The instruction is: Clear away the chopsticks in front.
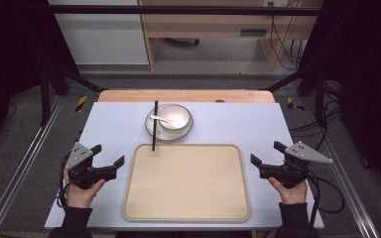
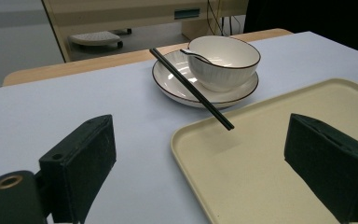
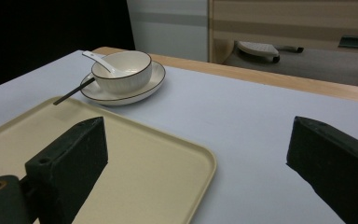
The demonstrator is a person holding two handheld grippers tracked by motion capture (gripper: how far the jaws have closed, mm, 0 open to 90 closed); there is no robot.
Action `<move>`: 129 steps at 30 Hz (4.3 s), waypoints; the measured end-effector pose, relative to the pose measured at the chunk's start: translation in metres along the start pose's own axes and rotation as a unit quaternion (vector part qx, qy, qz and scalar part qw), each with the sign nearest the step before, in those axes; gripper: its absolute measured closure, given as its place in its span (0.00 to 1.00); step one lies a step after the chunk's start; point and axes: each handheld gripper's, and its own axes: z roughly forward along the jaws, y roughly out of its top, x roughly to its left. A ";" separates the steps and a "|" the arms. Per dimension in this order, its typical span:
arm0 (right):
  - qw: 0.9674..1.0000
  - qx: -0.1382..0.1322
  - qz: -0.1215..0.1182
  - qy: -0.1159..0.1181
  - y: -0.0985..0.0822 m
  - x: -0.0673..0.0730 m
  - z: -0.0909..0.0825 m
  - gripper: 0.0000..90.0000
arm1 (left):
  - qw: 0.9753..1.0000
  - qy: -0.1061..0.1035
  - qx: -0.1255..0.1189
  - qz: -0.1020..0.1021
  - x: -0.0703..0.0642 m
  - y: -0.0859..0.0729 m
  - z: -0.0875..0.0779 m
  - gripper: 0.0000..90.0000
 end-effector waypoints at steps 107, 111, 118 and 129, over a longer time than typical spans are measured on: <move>1.000 0.016 -0.011 0.014 0.000 0.012 0.010 0.07 | 0.986 0.020 0.161 0.027 -0.005 0.024 0.204 0.82; 1.000 0.015 -0.007 0.015 0.001 0.012 0.009 0.07 | 0.987 0.021 0.161 0.023 -0.004 0.024 0.203 0.84; 1.000 0.017 -0.009 0.015 0.001 0.012 0.010 0.07 | 0.986 0.025 0.163 0.014 0.000 0.026 0.206 0.82; 1.000 0.018 -0.009 0.015 0.001 0.012 0.010 0.07 | 0.985 0.046 0.164 0.004 0.001 0.025 0.211 0.88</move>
